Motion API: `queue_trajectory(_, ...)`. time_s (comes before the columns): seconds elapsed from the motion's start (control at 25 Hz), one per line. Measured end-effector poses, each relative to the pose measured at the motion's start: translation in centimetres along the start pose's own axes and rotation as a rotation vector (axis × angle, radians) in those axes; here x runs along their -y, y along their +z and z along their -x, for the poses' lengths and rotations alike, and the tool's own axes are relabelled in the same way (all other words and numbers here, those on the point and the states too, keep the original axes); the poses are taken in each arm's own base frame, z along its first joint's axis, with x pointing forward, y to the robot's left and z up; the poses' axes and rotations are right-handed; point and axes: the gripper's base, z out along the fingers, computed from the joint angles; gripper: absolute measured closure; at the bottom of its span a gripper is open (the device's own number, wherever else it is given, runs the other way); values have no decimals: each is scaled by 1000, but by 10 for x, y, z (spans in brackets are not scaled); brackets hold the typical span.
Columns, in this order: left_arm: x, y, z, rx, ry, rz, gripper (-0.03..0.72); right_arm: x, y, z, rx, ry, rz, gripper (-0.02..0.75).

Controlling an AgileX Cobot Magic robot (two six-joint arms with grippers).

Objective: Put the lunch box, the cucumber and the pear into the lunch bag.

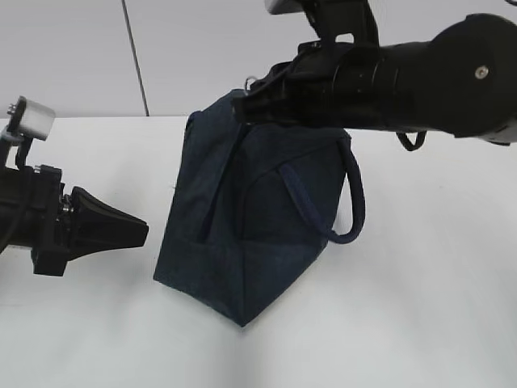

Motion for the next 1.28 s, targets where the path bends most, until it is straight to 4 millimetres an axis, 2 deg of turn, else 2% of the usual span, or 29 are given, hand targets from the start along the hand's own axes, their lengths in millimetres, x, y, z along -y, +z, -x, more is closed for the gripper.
queue_trajectory(0.28, -1, 0, 2, 18, -13, 8, 677, 3, 0, -2, -38, 29, 5, 738)
queue_trajectory(0.4, -2, 0, 5, 50, -19, 23, 572, 2, 0, -3, -70, 31, 21, 738)
queue_trajectory(0.52, 3, 9, 8, 51, -5, 24, 386, -4, -1, -5, -105, 27, 48, 738)
queue_trajectory(0.6, 12, 20, 10, 27, 22, 11, 329, -14, -1, -8, -127, 8, 80, 738)
queue_trajectory(0.72, 28, 39, 13, 0, 55, -3, 305, -35, -3, -10, -134, -43, 137, 738)
queue_trajectory(0.92, 32, 48, 18, 34, 28, 56, 300, -64, -8, -5, -115, -109, 214, 738)
queue_trajectory(1.12, 22, 47, 21, 80, -48, 158, 323, -66, -8, -3, -114, -111, 222, 738)
queue_trajectory(1.28, 18, 46, 20, 63, -48, 209, 598, -66, -9, -4, -121, -110, 226, 738)
